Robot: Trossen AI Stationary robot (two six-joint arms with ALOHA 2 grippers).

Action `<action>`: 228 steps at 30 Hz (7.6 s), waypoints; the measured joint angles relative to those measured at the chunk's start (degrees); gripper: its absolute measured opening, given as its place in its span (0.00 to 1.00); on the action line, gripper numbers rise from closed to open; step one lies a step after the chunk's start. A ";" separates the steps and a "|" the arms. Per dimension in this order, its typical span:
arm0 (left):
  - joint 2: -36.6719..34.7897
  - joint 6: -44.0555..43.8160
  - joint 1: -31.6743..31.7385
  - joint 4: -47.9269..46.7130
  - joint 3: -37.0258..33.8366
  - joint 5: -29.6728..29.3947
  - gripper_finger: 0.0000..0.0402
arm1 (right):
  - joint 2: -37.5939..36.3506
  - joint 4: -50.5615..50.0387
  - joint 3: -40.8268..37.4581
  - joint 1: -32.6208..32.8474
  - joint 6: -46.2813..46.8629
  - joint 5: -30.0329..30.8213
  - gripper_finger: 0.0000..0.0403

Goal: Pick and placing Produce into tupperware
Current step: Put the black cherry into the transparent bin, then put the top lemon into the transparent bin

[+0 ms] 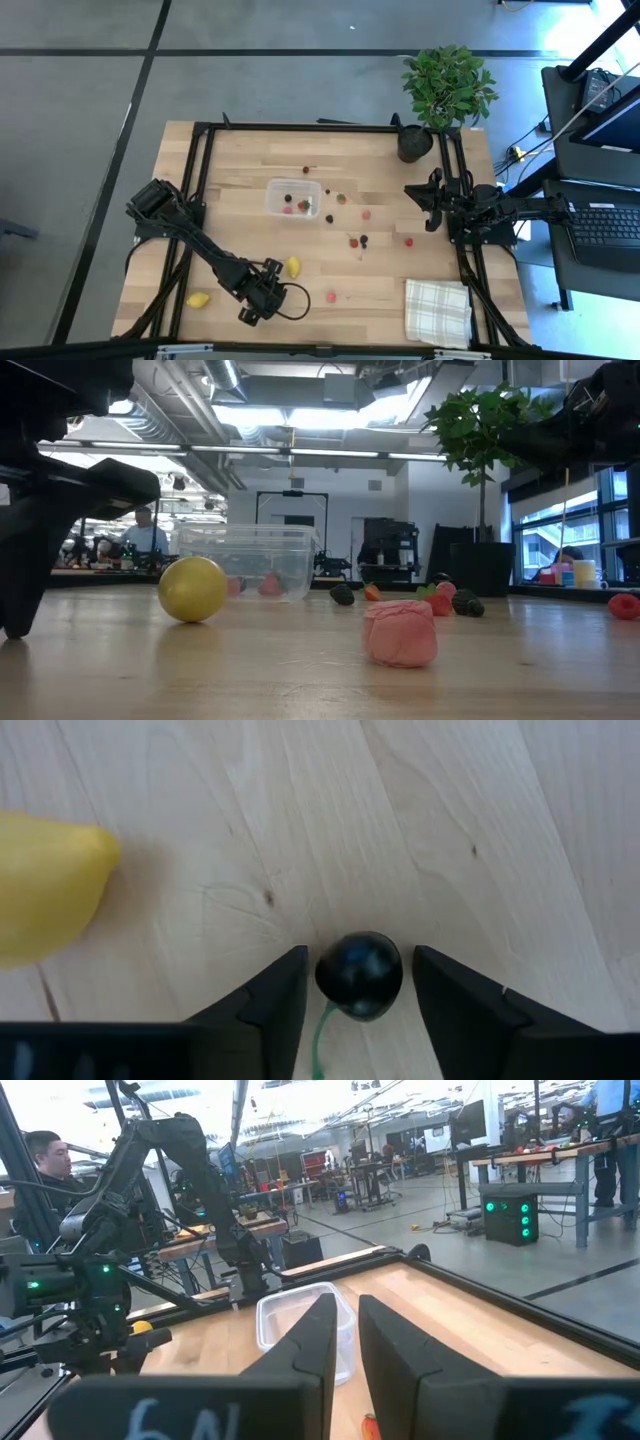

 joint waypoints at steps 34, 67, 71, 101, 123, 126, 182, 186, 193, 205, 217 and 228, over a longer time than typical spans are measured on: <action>-5.83 4.40 7.87 -21.59 9.03 -7.44 0.30 | 0.02 -0.02 0.00 -0.02 -0.41 0.00 0.13; -17.34 23.66 41.56 -18.09 9.78 -14.15 0.30 | 0.20 -0.98 0.00 -0.01 -2.87 0.00 0.13; -15.85 24.05 43.14 -17.79 8.56 -10.39 0.30 | 0.22 -2.34 0.00 -0.02 -2.73 0.00 0.13; -13.92 23.52 43.23 -8.21 -3.85 -6.00 0.30 | 0.22 -2.97 0.00 -0.01 -2.64 -0.02 0.13; -13.94 22.14 43.23 -7.78 -3.85 -5.20 0.30 | 0.17 -2.95 0.00 -0.02 -2.67 0.00 0.13; -13.94 22.12 43.21 -7.78 -3.85 -4.27 0.30 | 0.17 -2.95 0.00 -0.02 -2.67 0.00 0.13; -22.01 7.03 27.39 -31.91 7.93 -9.11 0.49 | 0.20 -2.97 0.00 -0.02 -2.69 0.00 0.13; -26.66 1.82 23.17 -31.93 7.93 -9.10 0.49 | 0.20 -2.97 0.00 -0.01 -2.78 0.00 0.13; -30.81 -6.22 15.44 -31.94 7.93 -9.09 0.48 | 0.20 -2.97 0.00 -0.02 -2.78 0.00 0.13; -28.72 -16.94 7.47 -31.69 7.93 -9.11 0.48 | 0.20 -2.97 0.00 0.00 -1.38 0.00 0.13; -25.19 -15.17 7.15 -31.08 7.93 -9.70 0.60 | 0.20 -2.95 0.00 -0.01 -1.38 0.00 0.13; -17.18 1.20 8.54 -23.49 7.91 -10.99 0.78 | 0.20 -2.82 0.00 -0.02 -1.20 0.00 0.13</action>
